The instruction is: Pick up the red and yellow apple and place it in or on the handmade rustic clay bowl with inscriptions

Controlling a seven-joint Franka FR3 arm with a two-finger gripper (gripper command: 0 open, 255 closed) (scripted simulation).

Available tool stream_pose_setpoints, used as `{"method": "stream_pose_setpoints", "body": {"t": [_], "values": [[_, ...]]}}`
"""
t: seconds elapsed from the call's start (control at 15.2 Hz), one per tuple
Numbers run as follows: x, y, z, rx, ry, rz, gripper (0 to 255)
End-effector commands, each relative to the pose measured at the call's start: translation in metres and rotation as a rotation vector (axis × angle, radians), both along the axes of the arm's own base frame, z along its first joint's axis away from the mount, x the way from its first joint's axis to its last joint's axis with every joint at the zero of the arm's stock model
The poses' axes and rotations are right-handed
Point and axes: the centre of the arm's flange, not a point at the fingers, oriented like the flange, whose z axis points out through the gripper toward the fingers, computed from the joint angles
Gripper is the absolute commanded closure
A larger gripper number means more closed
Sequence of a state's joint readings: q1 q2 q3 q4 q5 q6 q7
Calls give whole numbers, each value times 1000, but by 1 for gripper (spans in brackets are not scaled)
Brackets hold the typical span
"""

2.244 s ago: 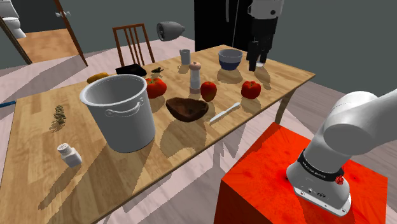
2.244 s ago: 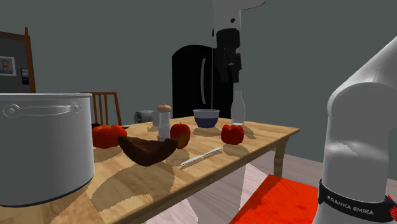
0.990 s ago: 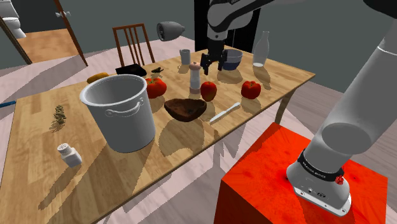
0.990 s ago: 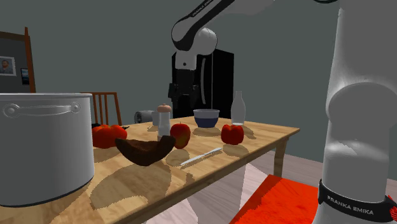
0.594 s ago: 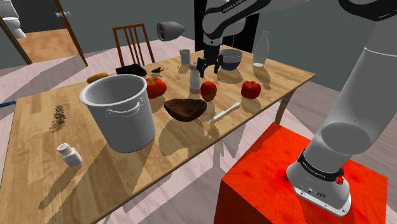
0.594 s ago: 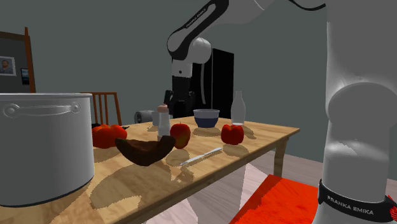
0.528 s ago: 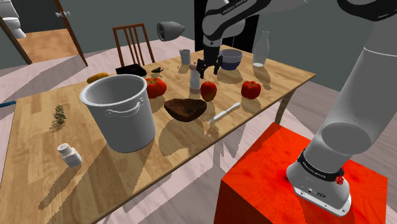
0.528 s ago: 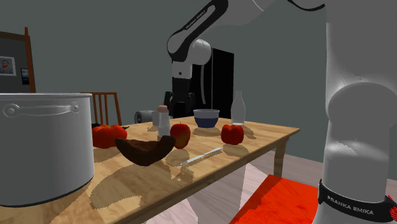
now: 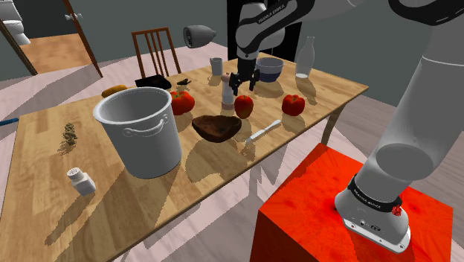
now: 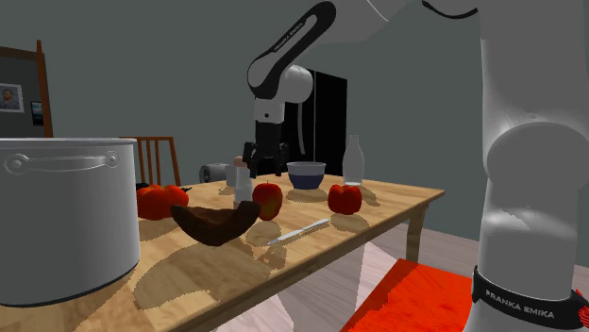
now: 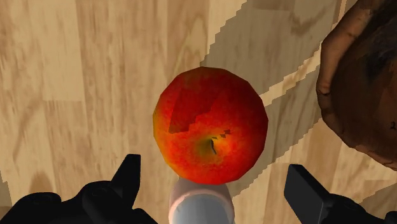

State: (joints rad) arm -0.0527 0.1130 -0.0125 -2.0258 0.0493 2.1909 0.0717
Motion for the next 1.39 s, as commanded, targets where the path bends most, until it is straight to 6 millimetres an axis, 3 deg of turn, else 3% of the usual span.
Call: {"method": "stream_pose_setpoints", "body": {"t": [0.0,0.07,0.13,0.73,1.32], "values": [[0,0,0,0,0,0,0],[0,0,0,0,0,0,0],[0,0,0,0,0,0,255],[0,0,0,0,0,0,255],[0,0,47,0,0,0,255]]}}
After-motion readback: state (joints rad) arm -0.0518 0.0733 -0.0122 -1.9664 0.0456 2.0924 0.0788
